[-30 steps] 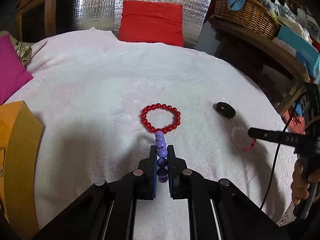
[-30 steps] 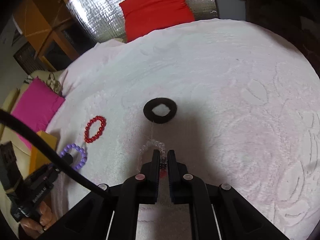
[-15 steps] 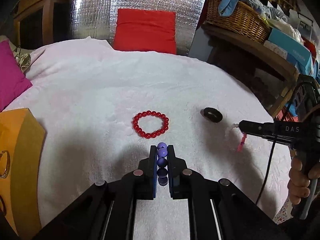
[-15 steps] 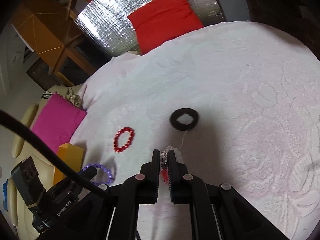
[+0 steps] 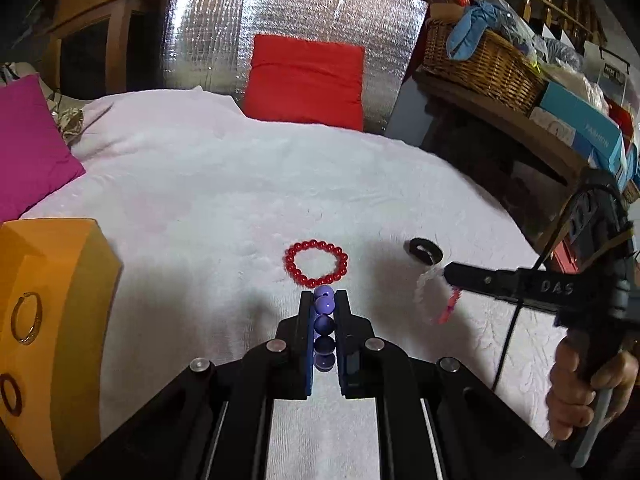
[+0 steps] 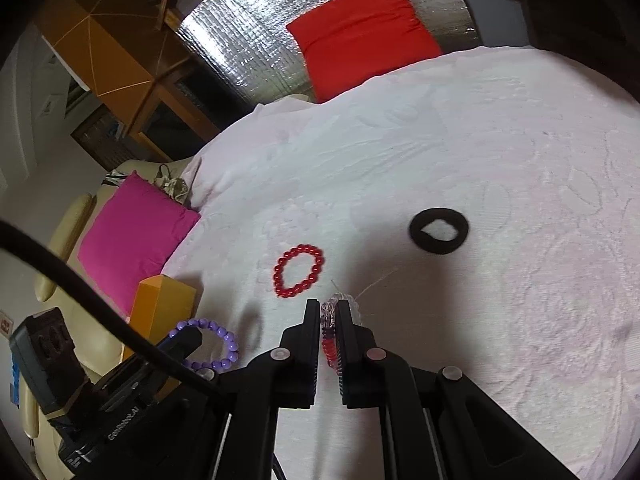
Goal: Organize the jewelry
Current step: 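Lift the purple bracelet with the left gripper while the right lifts the pink-clear bracelet, then carry the purple bracelet in the left gripper while the right carries the pink-clear bracelet to the box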
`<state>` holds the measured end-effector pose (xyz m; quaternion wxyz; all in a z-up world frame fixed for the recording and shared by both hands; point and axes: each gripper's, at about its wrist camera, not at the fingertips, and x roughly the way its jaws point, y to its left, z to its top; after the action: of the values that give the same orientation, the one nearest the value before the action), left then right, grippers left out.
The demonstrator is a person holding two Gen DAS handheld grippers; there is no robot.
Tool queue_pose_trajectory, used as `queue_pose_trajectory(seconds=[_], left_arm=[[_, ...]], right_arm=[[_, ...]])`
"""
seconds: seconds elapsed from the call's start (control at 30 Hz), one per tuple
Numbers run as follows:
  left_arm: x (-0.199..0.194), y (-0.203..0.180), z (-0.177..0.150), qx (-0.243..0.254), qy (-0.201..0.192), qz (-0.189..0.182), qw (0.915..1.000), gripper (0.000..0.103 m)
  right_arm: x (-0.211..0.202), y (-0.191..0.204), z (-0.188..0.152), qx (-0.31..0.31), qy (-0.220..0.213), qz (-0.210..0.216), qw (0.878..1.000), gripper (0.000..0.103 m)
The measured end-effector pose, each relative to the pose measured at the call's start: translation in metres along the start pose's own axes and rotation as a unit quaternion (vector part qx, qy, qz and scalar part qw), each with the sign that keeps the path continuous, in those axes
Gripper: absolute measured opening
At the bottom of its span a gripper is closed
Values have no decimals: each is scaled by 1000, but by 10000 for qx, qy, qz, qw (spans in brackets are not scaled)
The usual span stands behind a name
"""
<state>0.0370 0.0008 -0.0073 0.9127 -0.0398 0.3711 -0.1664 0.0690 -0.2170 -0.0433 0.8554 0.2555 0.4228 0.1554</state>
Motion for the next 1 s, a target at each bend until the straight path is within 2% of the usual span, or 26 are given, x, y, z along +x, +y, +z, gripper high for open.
queue_pose_trajectory(seconds=[0.37, 0.6, 1.0], left_arm=[[-33, -3, -7, 10, -364, 379, 9986, 10], [-46, 15, -7, -153, -523, 873, 9947, 10], [-65, 44, -5, -413, -710, 1304, 9880, 10]], right_arm=[[-1, 24, -14, -125, -110, 251, 9995, 9], [0, 40, -17, -211, -169, 407, 9988, 8], [15, 76, -24, -461, -142, 575, 9972, 8]])
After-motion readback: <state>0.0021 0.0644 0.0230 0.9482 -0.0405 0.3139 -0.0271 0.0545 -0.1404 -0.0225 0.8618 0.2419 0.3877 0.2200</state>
